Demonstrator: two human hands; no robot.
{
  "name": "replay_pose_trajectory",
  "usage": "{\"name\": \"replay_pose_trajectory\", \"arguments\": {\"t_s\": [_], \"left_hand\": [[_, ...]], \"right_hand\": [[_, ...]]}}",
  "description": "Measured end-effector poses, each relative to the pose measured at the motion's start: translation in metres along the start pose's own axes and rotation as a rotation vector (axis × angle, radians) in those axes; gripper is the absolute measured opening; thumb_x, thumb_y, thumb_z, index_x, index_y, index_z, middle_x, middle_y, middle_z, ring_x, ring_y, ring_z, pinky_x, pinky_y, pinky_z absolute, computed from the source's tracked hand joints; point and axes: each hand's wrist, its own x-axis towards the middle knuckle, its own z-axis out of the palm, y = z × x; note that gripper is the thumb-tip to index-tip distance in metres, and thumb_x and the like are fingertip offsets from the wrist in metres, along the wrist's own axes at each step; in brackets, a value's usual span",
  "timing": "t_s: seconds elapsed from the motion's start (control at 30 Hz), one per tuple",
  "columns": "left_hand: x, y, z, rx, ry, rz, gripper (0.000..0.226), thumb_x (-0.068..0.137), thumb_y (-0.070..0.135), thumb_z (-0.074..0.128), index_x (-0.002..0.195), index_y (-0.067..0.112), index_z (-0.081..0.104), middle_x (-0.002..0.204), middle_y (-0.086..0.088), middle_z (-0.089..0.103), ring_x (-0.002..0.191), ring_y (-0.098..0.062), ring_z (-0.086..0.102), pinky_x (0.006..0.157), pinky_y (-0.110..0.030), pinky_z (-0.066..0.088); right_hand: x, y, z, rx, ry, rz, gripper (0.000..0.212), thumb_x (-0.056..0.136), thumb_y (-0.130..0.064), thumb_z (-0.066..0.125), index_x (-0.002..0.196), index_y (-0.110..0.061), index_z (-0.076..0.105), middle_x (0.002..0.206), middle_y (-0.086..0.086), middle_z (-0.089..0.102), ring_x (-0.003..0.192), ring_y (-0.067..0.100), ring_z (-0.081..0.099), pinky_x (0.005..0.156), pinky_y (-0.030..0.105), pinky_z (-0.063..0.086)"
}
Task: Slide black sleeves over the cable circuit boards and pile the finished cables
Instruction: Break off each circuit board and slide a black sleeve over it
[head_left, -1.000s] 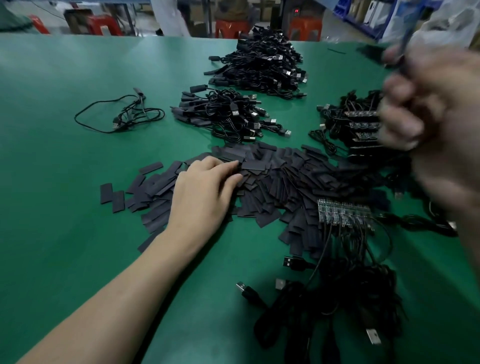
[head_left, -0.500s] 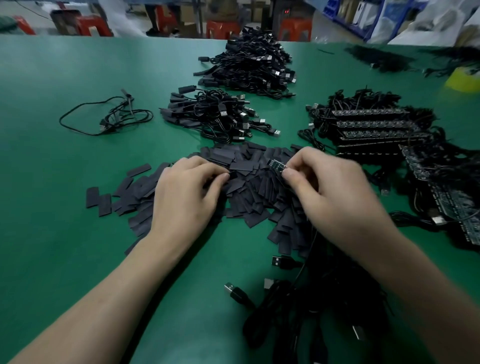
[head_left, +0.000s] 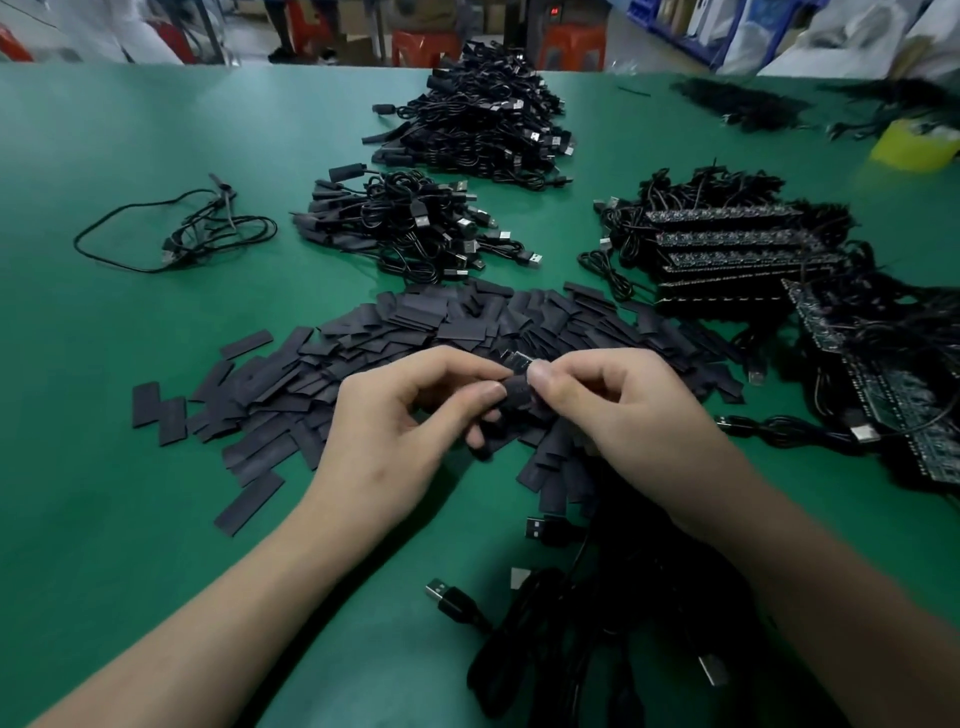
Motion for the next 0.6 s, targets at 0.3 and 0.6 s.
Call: {"name": "replay_pose_trajectory", "arguments": {"t_s": [0.3, 0.6], "left_hand": [[-0.001, 0.009, -0.002, 0.418, 0.02, 0.268, 0.031, 0.079, 0.026, 0.086, 0.106, 0.013, 0.079, 0.088, 0.01, 0.07, 0.079, 0.005, 0.06, 0.077, -0.015, 0.048], [0.002, 0.006, -0.009, 0.262, 0.148, 0.069, 0.021, 0.079, 0.024, 0.082, 0.1, 0.023, 0.08, 0.092, 0.016, 0.077, 0.086, -0.002, 0.072, 0.08, -0.018, 0.054]], "right_hand": [[0.0, 0.003, 0.002, 0.028, -0.016, 0.016, 0.022, 0.097, -0.039, 0.063, 0.093, -0.022, 0.076, 0.073, 0.021, 0.061, 0.063, 0.017, 0.046, 0.062, 0.037, 0.036], [0.002, -0.004, -0.011, -0.131, -0.029, -0.065, 0.042, 0.106, -0.041, 0.044, 0.077, -0.026, 0.07, 0.062, 0.0, 0.05, 0.059, 0.02, 0.049, 0.059, 0.036, 0.039]]}}
